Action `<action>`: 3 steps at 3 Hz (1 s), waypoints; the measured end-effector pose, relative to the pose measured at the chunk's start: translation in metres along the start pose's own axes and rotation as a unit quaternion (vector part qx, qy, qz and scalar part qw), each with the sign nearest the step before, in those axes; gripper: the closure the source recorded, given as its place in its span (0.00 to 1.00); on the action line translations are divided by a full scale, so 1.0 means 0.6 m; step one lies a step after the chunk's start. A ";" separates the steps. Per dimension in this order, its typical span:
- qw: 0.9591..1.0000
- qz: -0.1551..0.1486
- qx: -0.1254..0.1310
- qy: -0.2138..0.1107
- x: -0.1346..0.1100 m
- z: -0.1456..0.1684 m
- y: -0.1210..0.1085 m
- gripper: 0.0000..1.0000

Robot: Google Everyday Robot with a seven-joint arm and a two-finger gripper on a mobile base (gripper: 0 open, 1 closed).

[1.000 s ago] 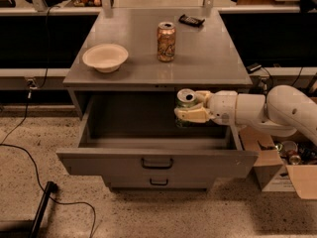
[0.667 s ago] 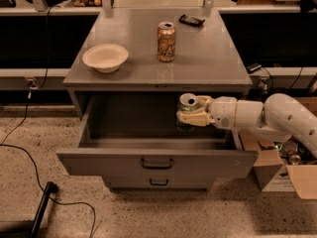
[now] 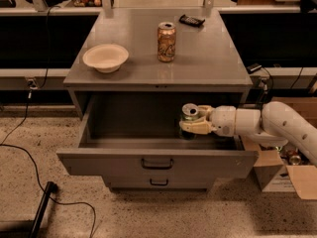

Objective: Place green can into top drawer

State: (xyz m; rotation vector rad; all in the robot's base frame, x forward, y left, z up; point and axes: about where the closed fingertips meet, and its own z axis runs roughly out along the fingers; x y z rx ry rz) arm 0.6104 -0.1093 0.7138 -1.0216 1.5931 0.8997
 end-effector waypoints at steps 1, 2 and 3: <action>1.000 0.005 -0.011 0.009 0.027 0.000 -0.004 1.00; 0.999 0.015 -0.022 0.028 0.052 0.006 -0.006 1.00; 0.999 0.015 -0.024 0.028 0.052 0.010 -0.004 0.83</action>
Offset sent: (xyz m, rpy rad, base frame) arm 0.0000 -0.0105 -0.0513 -0.0741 0.1041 0.0518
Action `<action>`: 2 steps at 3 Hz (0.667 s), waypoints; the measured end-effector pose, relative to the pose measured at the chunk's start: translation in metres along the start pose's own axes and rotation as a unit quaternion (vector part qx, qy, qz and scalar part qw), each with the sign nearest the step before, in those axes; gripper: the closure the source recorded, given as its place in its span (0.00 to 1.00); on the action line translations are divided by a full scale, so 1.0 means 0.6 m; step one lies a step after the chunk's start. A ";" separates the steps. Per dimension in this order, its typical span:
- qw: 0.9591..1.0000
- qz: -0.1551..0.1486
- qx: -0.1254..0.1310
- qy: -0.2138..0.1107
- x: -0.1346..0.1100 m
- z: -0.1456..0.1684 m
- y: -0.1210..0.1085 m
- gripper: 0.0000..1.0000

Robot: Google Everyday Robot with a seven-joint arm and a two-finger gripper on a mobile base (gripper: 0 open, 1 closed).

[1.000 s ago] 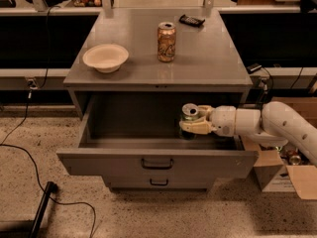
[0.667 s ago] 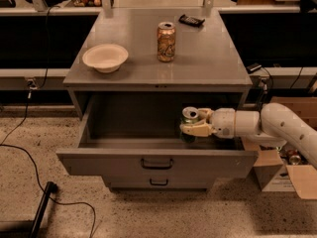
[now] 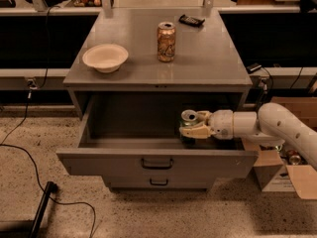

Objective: Place green can into top drawer

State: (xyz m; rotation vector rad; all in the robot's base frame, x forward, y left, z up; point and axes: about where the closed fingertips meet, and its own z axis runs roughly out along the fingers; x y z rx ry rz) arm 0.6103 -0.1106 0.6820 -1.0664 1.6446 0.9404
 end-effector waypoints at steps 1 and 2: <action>1.000 0.000 -0.002 0.000 -0.001 0.004 0.002 0.59; 1.000 0.000 -0.006 -0.001 -0.002 0.010 0.004 0.28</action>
Offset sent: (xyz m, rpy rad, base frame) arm -0.0001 0.0026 -0.0001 0.0013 0.0006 0.0043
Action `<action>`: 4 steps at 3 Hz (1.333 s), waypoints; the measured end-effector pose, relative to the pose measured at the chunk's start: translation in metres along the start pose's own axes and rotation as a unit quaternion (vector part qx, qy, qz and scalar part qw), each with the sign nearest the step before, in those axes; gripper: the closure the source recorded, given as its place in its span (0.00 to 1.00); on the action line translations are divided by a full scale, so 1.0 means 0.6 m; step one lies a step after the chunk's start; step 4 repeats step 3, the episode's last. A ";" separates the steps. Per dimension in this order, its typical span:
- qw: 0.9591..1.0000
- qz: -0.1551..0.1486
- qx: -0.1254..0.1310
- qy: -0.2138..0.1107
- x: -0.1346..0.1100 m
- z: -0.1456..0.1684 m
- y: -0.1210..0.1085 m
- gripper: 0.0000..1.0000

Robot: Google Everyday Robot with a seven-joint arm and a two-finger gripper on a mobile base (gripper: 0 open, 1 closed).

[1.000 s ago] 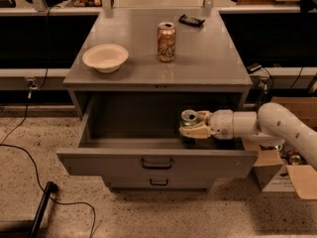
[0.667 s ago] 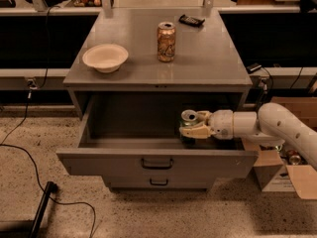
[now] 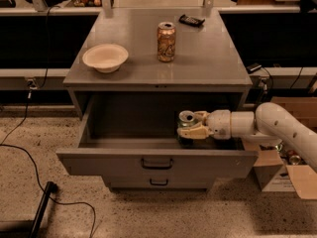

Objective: Place green can into top drawer

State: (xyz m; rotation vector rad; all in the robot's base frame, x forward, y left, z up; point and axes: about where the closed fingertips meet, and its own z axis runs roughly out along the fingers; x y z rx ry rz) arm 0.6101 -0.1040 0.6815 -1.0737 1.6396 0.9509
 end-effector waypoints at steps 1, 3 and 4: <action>1.000 0.000 -0.002 0.000 -0.001 0.004 0.002 0.05; 1.000 0.000 -0.003 0.000 -0.001 0.006 0.002 0.00; 1.000 0.000 -0.003 0.000 -0.001 0.006 0.002 0.00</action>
Offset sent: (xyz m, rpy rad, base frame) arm -0.0001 0.0021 -0.0001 0.0010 0.0005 0.0034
